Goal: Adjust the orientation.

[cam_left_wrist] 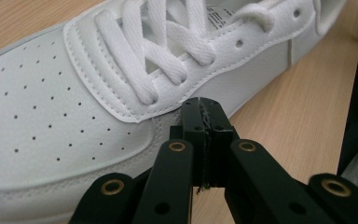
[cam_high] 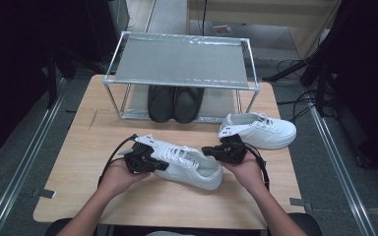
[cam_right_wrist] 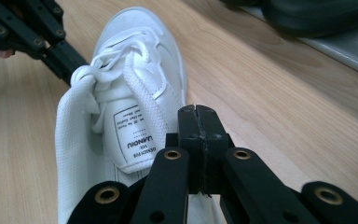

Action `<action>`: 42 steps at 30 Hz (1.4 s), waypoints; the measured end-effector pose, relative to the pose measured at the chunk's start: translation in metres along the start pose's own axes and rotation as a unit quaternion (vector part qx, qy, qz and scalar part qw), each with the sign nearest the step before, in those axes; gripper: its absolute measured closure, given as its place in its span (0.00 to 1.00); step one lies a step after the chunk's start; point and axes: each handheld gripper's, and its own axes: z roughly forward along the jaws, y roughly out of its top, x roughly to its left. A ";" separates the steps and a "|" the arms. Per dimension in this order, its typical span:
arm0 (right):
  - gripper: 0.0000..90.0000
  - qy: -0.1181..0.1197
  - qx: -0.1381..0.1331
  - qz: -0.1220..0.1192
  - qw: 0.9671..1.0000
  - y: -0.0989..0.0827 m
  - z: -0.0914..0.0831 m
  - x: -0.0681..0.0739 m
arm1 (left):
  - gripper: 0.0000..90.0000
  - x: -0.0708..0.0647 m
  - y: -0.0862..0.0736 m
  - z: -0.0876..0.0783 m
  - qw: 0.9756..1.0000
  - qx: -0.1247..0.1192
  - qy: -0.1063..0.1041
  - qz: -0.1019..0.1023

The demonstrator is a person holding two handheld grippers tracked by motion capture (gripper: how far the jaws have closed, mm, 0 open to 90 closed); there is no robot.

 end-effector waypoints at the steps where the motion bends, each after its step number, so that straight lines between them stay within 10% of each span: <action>1: 1.00 0.002 0.000 0.001 1.000 -0.001 0.001 0.002 | 1.00 0.001 0.000 -0.001 1.000 -0.001 0.002 -0.002; 42: 0.97 0.037 -0.003 -0.035 0.999 -0.002 0.034 0.065 | 0.99 0.046 -0.004 -0.019 0.996 -0.045 0.055 -0.048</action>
